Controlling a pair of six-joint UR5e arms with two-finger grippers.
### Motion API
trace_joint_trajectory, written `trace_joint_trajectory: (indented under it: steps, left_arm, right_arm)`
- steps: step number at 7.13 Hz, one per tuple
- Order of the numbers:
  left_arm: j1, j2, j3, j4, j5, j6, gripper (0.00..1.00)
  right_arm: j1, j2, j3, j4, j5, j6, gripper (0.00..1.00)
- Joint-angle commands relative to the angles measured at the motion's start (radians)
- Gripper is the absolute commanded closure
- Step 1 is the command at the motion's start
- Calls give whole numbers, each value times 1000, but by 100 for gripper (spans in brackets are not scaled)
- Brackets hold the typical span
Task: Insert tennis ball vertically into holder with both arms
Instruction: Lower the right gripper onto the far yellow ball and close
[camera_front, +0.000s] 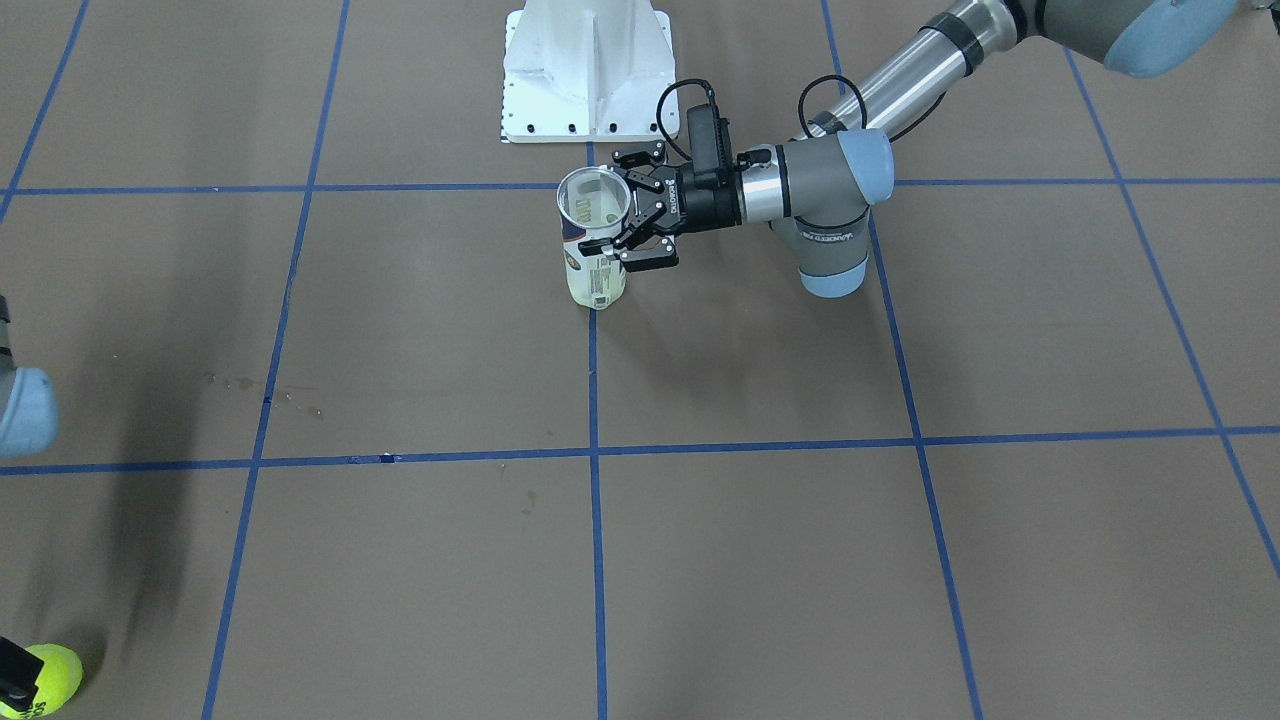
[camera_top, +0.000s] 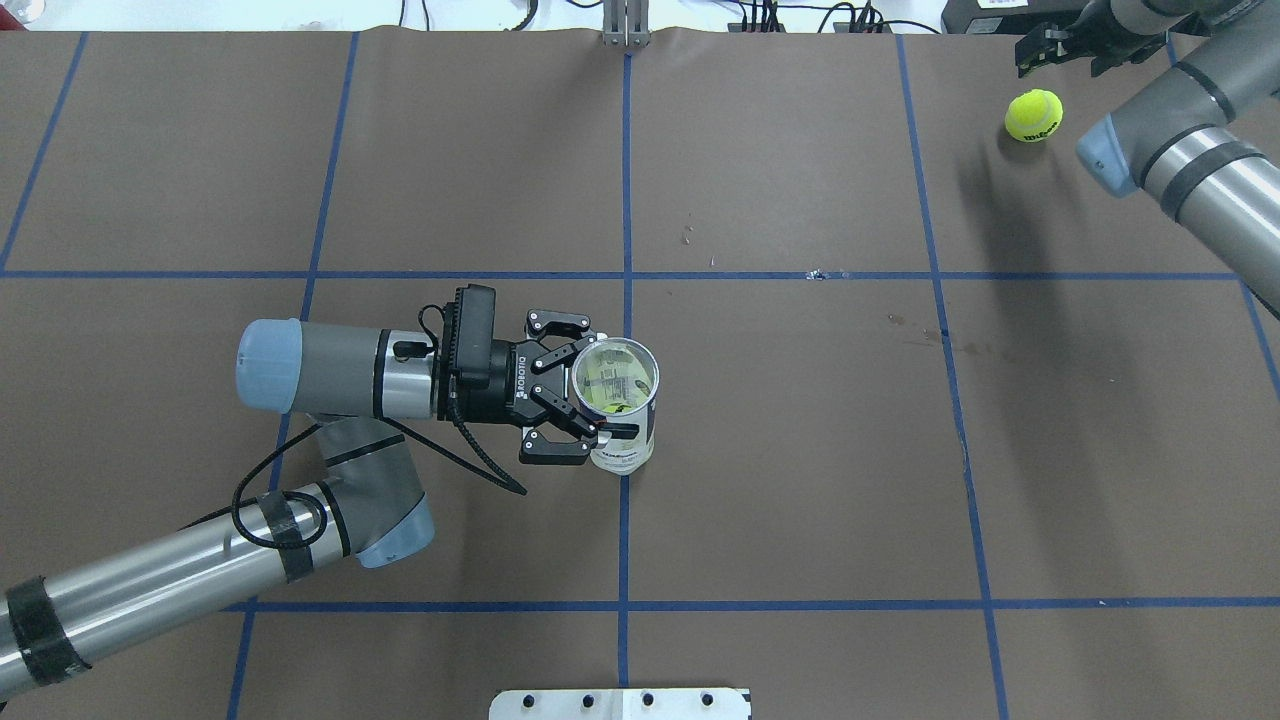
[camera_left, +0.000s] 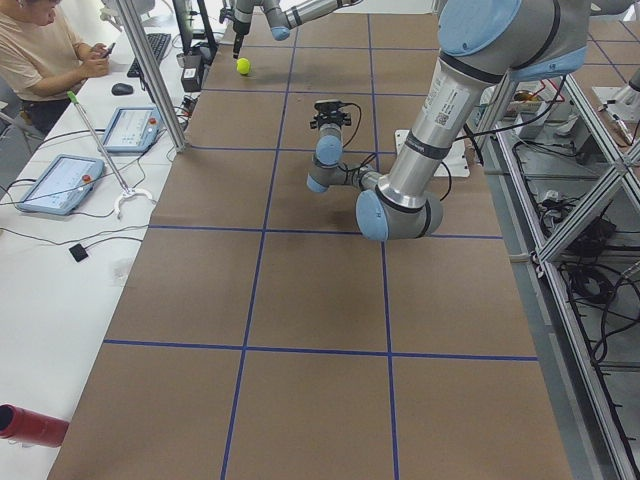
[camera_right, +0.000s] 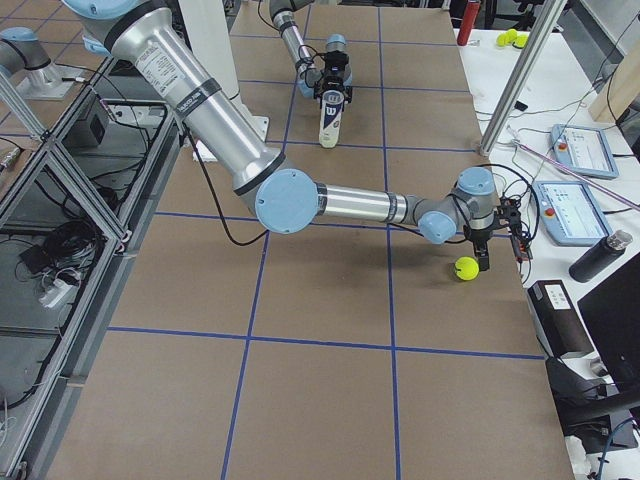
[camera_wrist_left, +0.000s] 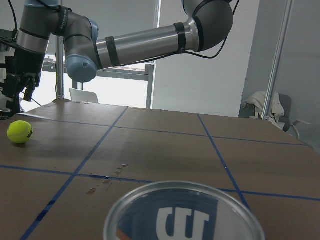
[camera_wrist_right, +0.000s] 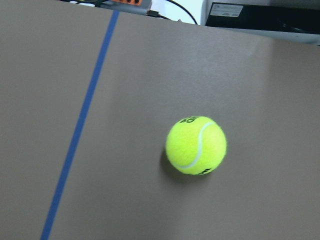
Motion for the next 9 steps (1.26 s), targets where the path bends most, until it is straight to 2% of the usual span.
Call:
trace_joint_trajectory:
  steps: [1, 7, 8, 9]
  left_arm:
    - [0, -1, 0, 0, 0, 0, 18]
    - [-2, -1, 0, 0, 0, 1, 18]
    - [-2, -1, 0, 0, 0, 1, 18]
    - [-2, -1, 0, 0, 0, 1, 18]
  right_arm:
    - [-30, -12, -93, 144, -53, 60, 1]
    - [-50, -17, -93, 153, -72, 66, 2]
    - [-51, -17, -93, 153, -72, 68, 25]
    - [-51, -17, -90, 153, -72, 66, 81]
